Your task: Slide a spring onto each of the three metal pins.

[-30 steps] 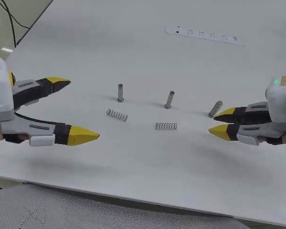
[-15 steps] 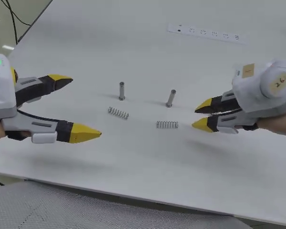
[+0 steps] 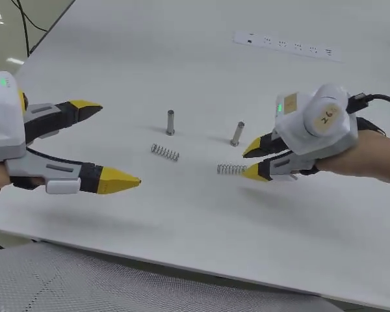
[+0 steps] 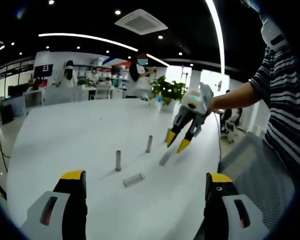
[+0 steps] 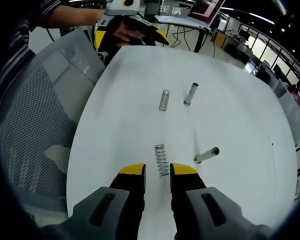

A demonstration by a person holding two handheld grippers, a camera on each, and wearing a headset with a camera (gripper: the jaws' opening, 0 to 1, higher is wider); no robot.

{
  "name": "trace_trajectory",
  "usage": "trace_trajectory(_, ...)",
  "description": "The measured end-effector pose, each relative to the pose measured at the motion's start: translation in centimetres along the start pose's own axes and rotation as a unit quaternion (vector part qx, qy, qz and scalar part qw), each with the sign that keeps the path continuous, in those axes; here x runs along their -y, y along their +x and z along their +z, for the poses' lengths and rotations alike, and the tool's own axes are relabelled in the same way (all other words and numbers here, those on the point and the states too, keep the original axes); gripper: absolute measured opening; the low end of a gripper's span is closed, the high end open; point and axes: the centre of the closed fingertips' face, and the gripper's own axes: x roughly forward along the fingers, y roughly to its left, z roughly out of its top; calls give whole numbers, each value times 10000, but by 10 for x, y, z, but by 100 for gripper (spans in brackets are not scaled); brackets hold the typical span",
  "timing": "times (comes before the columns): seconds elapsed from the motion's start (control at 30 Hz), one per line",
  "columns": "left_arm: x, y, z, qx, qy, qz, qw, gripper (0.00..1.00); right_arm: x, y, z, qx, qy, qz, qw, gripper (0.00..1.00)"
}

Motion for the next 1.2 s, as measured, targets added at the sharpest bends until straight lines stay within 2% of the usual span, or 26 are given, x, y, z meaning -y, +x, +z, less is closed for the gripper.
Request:
trace_trajectory(0.33, 1, 1, -2, -51, 11, -19, 10000, 96, 7, 17, -10, -229, -1, 145, 9996, 17)
trace_trajectory(0.6, 2, 3, -1, -80, 43, -57, 9999, 96, 13, 23, -19, -355, 34, 190, 9992, 16)
trace_trajectory(1.2, 0, 4, -4, -141, 20, -86, 9999, 95, 10, 31, -20, -434, -84, 309, 9985, 10)
